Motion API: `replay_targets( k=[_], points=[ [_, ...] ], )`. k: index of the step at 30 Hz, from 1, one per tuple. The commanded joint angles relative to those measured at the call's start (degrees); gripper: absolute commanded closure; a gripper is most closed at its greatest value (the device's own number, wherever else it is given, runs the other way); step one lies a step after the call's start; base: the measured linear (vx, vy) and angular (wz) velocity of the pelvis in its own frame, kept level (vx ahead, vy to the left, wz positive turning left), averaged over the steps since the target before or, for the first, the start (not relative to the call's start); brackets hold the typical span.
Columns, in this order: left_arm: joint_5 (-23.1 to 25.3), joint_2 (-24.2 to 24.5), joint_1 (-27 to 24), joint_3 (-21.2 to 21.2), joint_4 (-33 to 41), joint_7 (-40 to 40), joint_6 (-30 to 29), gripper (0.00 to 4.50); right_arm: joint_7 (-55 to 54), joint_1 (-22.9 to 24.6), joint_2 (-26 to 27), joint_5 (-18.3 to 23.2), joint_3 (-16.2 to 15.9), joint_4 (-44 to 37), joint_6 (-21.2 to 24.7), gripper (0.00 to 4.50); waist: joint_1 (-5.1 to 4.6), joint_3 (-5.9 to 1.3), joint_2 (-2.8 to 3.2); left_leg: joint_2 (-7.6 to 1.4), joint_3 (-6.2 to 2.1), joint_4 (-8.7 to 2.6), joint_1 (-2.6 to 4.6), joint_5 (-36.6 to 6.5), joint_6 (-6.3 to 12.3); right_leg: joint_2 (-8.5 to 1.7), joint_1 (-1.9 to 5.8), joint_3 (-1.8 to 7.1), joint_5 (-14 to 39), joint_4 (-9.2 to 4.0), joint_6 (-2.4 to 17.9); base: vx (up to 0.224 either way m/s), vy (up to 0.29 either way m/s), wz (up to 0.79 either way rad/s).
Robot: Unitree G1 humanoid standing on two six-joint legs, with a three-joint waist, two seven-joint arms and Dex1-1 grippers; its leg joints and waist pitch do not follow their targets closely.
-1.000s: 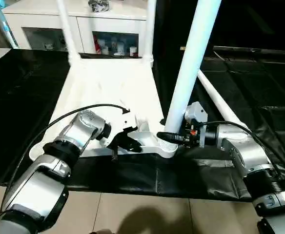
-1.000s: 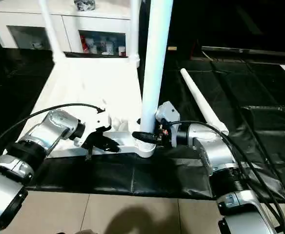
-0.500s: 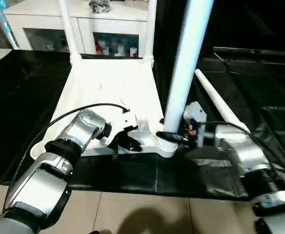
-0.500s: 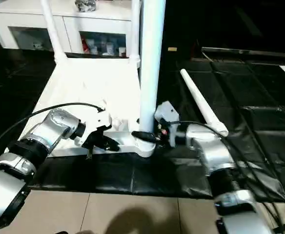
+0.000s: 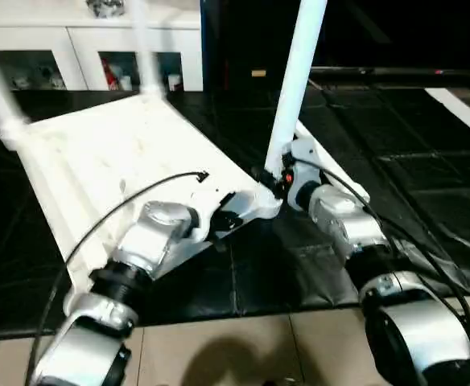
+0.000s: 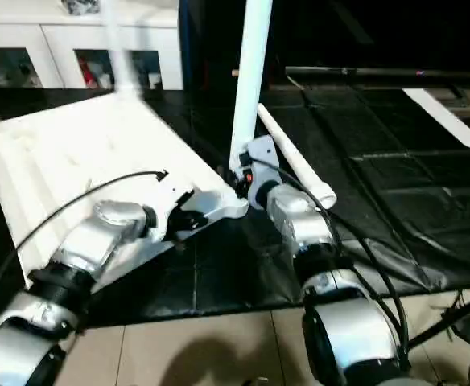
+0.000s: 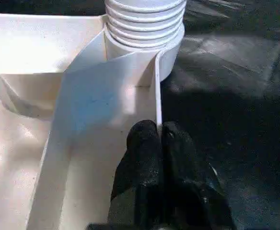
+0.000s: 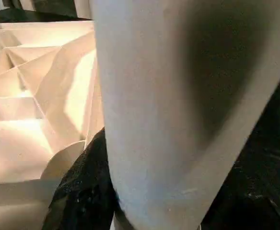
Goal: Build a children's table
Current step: Rotate leg to tighten
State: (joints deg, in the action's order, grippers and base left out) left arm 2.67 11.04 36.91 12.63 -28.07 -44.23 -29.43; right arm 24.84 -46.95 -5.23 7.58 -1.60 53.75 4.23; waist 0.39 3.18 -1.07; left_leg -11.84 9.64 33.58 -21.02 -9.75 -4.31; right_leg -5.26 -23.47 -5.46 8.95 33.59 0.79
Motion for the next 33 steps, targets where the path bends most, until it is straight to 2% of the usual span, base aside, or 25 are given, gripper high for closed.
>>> replay_targets(
  k=[1, 2, 4, 7, 11, 14, 15, 16, 17, 18, 20, 22, 23, 24, 26, 28, 29, 30, 32, 33],
  points=[
    [-1.95, -1.86, 2.41, 0.36, 6.0, -1.58, 1.73, 4.5, -1.67, 1.6, 1.23, -1.93, -1.01, 6.85, 3.01, 2.61, 0.82, -3.81, -0.27, -1.0, 0.0, -4.2, 0.07, -16.7, 1.88, -3.06, 2.75, 2.54, 19.89, -4.2, 11.1, 0.0, 0.0, 0.0],
    [-1.38, -1.53, 2.31, 0.47, 6.4, -1.05, 1.35, 4.5, -1.48, 1.15, 1.64, -1.93, -0.76, 7.78, 2.65, 2.61, 0.9, -3.9, -0.71, -1.11, 0.01, -4.17, -0.04, -15.84, 1.99, -3.21, 2.86, 2.52, 19.59, -3.94, 11.3, 0.0, 0.0, 0.0],
    [-0.88, -1.15, 2.11, 0.48, 7.13, -0.36, 0.51, 4.5, -1.34, 0.71, 2.04, -1.97, -0.49, 8.95, 2.17, 2.61, 1.04, -3.87, -0.5, -1.11, 0.07, -4.13, -0.13, -14.74, 1.82, -3.19, 2.81, 2.64, 18.85, -3.87, 11.25, 0.0, 0.0, 0.0],
    [-0.8, -0.72, 1.74, 0.41, 8.44, 0.25, -0.99, 4.5, -0.83, 0.8, 2.17, -2.27, -0.65, 9.67, 1.95, 2.61, 1.09, -3.96, -0.52, -1.14, 0.16, -4.09, -0.16, -13.43, 1.57, -3.01, 2.94, 2.69, 15.76, -3.43, 11.85, 0.0, 0.0, 0.0],
    [-0.82, -0.37, 1.17, 0.69, 8.84, 0.67, -1.48, 4.5, 0.32, 1.13, 2.16, -2.51, -0.94, 9.87, 2.0, 2.61, 0.95, -3.77, -0.64, -1.18, 0.12, -4.22, 0.03, -15.84, 0.98, -2.97, 2.77, 2.66, 18.23, -3.74, 11.58, 0.0, 0.0, 0.0],
    [-0.89, -0.11, 1.07, 0.64, 8.44, 0.33, -1.3, 4.5, 1.01, 1.43, 1.97, -3.07, -1.37, 10.1, 1.66, 2.61, 0.88, -3.8, -0.48, -1.17, 0.08, -4.25, 0.09, -16.38, 0.66, -2.88, 2.76, 2.7, 17.89, -3.73, 11.58, 0.0, 0.0, 0.0],
    [-0.73, 0.04, 1.1, 0.75, 8.17, 0.12, -1.25, 4.5, 0.97, 1.51, 1.88, -3.1, -1.18, 10.22, 1.57, 2.61, 0.87, -3.81, -0.53, -1.15, 0.09, -4.22, 0.05, -16.36, 0.67, -2.91, 2.79, 2.71, 17.76, -3.73, 11.63, 0.0, 0.0, 0.0],
    [-0.56, 0.26, 1.06, 0.9, 8.1, -0.08, -1.28, 4.5, 1.25, 1.51, 1.91, -2.89, -0.69, 10.43, 1.54, 2.61, 0.88, -3.81, -0.24, -1.16, 0.05, -4.25, 0.1, -16.44, 0.6, -2.88, 2.78, 2.7, 17.61, -3.7, 11.7, 0.0, 0.0, 0.0],
    [-0.45, 0.46, 1.05, 0.97, 8.03, -0.22, -1.27, 4.5, 1.88, 1.59, 1.95, -2.4, -0.22, 10.4, 1.68, 2.61, 0.83, -3.83, -0.34, -1.16, 0.07, -4.24, 0.08, -16.48, 0.61, -2.86, 2.8, 2.71, 17.43, -3.71, 11.74, 0.0, 0.0, 0.0],
    [-0.4, 0.58, 1.04, 1.01, 8.0, -0.29, -1.27, 4.5, 2.33, 1.65, 1.97, -2.05, 0.07, 10.36, 1.78, 2.26, 0.85, -3.85, -0.39, -1.15, 0.07, -4.22, 0.1, -16.56, 0.68, -2.85, 2.83, 2.69, 17.31, -3.7, 11.87, 0.0, 0.0, 0.0],
    [-0.18, 0.9, 1.31, 1.12, 7.55, -0.24, -1.18, 4.5, 2.47, 1.87, 1.83, -1.8, 0.38, 10.22, 1.6, 1.91, 0.91, -3.86, -0.27, -1.18, 0.03, -4.23, 0.08, -16.18, 0.69, -2.88, 2.88, 2.69, 16.92, -3.61, 12.11, 0.0, 0.0, 0.0],
    [-0.08, 1.19, 1.81, 1.09, 6.71, -0.11, -0.85, 4.5, 2.7, 2.11, 1.67, -1.62, 0.62, 10.11, 1.13, 1.79, 1.04, -3.99, 0.13, -1.16, 0.13, -4.06, 0.35, -15.87, 0.64, -2.91, 2.73, 2.78, 15.58, -3.64, 13.0, 0.0, 0.0, 0.0],
    [-0.09, 1.29, 1.99, 1.07, 6.39, -0.08, -0.7, 4.5, 2.79, 2.18, 1.64, -1.57, 0.71, 10.08, 0.97, 1.79, 1.26, -4.13, -0.15, -1.25, 0.14, -4.01, 0.22, -14.87, 0.67, -2.87, 2.91, 2.83, 13.37, -3.23, 13.18, 0.0, 0.0, 0.0],
    [-0.09, 1.32, 2.07, 1.06, 6.25, -0.08, -0.62, 4.5, 2.94, 2.27, 1.62, -1.51, 0.74, 9.98, 0.92, 1.64, 1.28, -4.09, -0.14, -1.21, 0.1, -4.18, 0.05, -14.35, 0.81, -2.71, 3.1, 2.74, 12.7, -3.07, 13.43, 0.0, 0.0, 0.0],
    [-0.07, 1.58, 2.79, 0.95, 4.85, -0.12, 0.15, 4.5, 4.14, 3.02, 1.47, -1.19, 1.07, 9.11, 0.62, 1.45, 1.49, -4.0, 0.19, -1.2, 0.25, -4.13, 0.29, -15.03, 0.93, -2.71, 2.95, 2.78, 12.36, -3.29, 13.71, 0.0, 0.0, 0.0],
    [0.4, 2.01, 3.59, 1.11, 3.15, -0.3, 1.38, 4.5, 5.42, 3.86, 1.27, -1.01, 1.28, 8.24, 0.21, 1.4, 1.56, -3.95, 0.07, -1.15, 0.23, -4.17, 0.31, -15.71, 0.87, -2.7, 2.98, 2.74, 13.39, -3.35, 13.49, 0.0, 0.0, 0.0],
    [0.52, 2.12, 3.79, 1.18, 2.74, -0.41, 1.69, 4.5, 5.79, 4.21, 1.14, -0.94, 1.28, 7.8, 0.21, 1.26, 1.65, -3.96, 0.38, -1.14, 0.18, -4.16, 0.47, -16.9, 0.48, -2.73, 2.92, 2.76, 14.47, -3.55, 13.08, 0.0, 0.0, 0.0],
    [0.64, 2.29, 4.08, 1.32, 2.15, -0.72, 2.26, 4.5, 6.66, 4.73, 0.9, -0.79, 1.22, 7.15, 0.09, 1.13, 1.72, -3.94, 0.32, -1.09, 0.17, -4.22, 0.41, -16.87, 0.47, -2.69, 3.0, 2.73, 14.61, -3.58, 12.97, 0.0, 0.0, 0.0],
    [0.7, 2.51, 4.49, 1.53, 1.28, -1.25, 3.02, 4.5, 8.24, 5.9, 0.27, -0.47, 1.18, 5.42, -0.3, 0.97, 1.93, -3.99, 0.64, -1.13, 0.12, -4.22, 0.53, -17.07, 0.29, -2.7, 2.96, 2.73, 14.5, -3.64, 13.09, 0.0, 0.0, 0.0],
    [0.7, 2.51, 4.49, 1.53, 1.28, -1.25, 3.02, 4.5, 8.24, 5.9, 0.27, -0.47, 1.18, 5.42, -0.3, 0.89, 1.97, -4.04, 0.53, -1.11, 0.19, -4.13, 0.53, -16.87, 0.38, -2.69, 2.94, 2.75, 13.94, -3.67, 13.23, 0.0, 0.0, 0.0]
  ],
)
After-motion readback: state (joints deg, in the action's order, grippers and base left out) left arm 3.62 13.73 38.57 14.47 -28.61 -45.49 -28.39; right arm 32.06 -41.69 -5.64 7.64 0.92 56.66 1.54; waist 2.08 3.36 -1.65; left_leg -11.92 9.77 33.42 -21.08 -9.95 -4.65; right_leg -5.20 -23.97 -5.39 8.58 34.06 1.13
